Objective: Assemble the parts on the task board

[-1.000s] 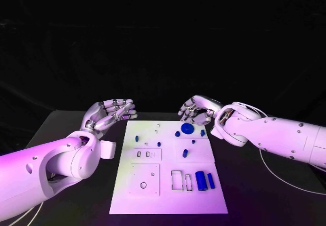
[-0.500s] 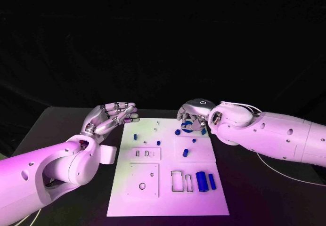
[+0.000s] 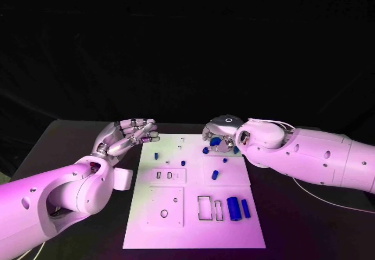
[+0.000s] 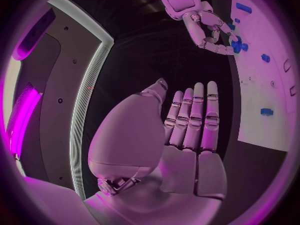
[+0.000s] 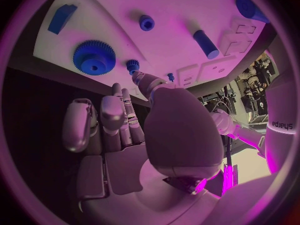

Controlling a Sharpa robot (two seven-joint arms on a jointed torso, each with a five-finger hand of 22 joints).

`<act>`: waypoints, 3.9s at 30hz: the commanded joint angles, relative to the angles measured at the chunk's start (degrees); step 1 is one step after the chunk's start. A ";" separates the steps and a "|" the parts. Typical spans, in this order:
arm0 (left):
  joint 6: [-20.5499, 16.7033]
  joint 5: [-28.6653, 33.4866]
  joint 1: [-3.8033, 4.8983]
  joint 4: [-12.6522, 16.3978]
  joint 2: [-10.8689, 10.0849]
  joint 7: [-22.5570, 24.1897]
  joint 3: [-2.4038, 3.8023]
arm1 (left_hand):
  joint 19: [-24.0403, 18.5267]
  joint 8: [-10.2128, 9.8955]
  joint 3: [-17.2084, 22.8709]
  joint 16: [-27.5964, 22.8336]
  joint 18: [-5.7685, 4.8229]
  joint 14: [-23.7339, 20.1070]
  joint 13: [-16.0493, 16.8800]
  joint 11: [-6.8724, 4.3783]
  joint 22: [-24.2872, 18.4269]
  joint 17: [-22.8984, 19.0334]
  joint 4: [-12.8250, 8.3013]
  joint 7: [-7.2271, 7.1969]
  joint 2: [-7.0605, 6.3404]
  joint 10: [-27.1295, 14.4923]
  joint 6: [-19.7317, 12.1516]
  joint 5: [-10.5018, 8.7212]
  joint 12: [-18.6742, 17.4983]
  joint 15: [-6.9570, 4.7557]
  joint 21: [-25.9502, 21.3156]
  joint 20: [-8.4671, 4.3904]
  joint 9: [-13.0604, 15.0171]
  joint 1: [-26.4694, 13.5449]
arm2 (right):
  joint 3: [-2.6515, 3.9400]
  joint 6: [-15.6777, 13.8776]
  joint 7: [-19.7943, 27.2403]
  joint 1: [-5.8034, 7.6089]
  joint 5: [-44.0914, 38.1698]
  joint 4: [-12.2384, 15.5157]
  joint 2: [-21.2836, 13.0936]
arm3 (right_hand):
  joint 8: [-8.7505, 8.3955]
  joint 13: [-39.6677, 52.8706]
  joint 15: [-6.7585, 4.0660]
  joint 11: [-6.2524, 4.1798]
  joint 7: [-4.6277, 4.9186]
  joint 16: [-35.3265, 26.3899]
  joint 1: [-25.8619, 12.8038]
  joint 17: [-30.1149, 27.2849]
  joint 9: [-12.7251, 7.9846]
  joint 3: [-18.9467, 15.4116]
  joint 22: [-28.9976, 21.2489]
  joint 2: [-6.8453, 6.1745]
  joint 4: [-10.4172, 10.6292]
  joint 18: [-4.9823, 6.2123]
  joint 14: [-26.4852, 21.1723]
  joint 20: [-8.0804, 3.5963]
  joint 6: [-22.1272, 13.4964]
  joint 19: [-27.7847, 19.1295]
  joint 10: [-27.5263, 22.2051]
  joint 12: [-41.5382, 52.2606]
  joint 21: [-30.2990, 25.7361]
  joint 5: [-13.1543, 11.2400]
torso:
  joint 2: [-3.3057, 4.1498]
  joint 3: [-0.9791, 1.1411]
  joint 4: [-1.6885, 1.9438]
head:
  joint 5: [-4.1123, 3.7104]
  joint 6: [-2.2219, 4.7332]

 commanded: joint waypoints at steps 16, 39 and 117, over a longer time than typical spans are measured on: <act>1.76 0.38 0.12 -0.57 -0.27 -1.28 0.04 | 0.48 -0.47 -0.04 -0.33 0.34 0.37 -0.07 0.27 -0.12 0.15 0.26 0.65 -0.48 0.16 0.05 0.18 -0.53 0.08 -0.05 -0.03 -0.13 -0.44 | -0.05 2.93 0.35 -0.44 -0.72 -0.49 0.85 | 0.29 0.25 0.60 -0.03 -0.01 4.32 0.91 3.65 1.10 1.41 5.85 0.88 -0.16 -1.77 0.65 0.19 1.44 1.45 1.61 0.03 3.96 1.70 | 0.72 -0.03 0.37 | -0.20 0.46; 1.71 0.61 0.13 -0.92 -0.21 -2.28 0.04 | 0.48 -0.69 -0.03 -0.51 0.33 0.33 -0.07 0.44 -0.21 0.24 0.52 0.88 -0.34 -0.06 -0.16 0.17 -0.90 0.19 -0.19 0.03 -0.23 -0.76 | -0.09 2.48 0.94 -0.93 0.37 -1.03 1.31 | 2.78 0.48 -0.74 -1.54 -1.67 9.77 1.53 8.63 3.63 4.83 13.11 3.53 -1.25 -3.01 1.51 -0.27 4.68 4.28 6.03 0.53 8.51 0.14 | 1.02 -0.11 0.53 | -0.22 -0.04; 2.08 0.83 0.23 -1.10 0.52 -3.13 0.04 | 0.45 -0.99 0.11 -0.77 0.32 0.22 -0.05 0.54 -0.31 0.37 0.52 0.92 -0.24 -0.34 -0.51 0.16 -1.36 0.29 -0.39 0.10 -0.35 -0.72 | 0.05 -8.04 2.48 -1.21 4.70 -13.38 13.60 | 4.43 0.87 -0.72 -1.53 -1.38 12.24 0.09 10.33 6.94 6.83 15.45 4.36 -3.84 -3.39 1.55 -0.37 3.36 5.02 6.80 -0.32 9.89 0.68 | 1.71 -0.34 1.36 | 0.84 0.45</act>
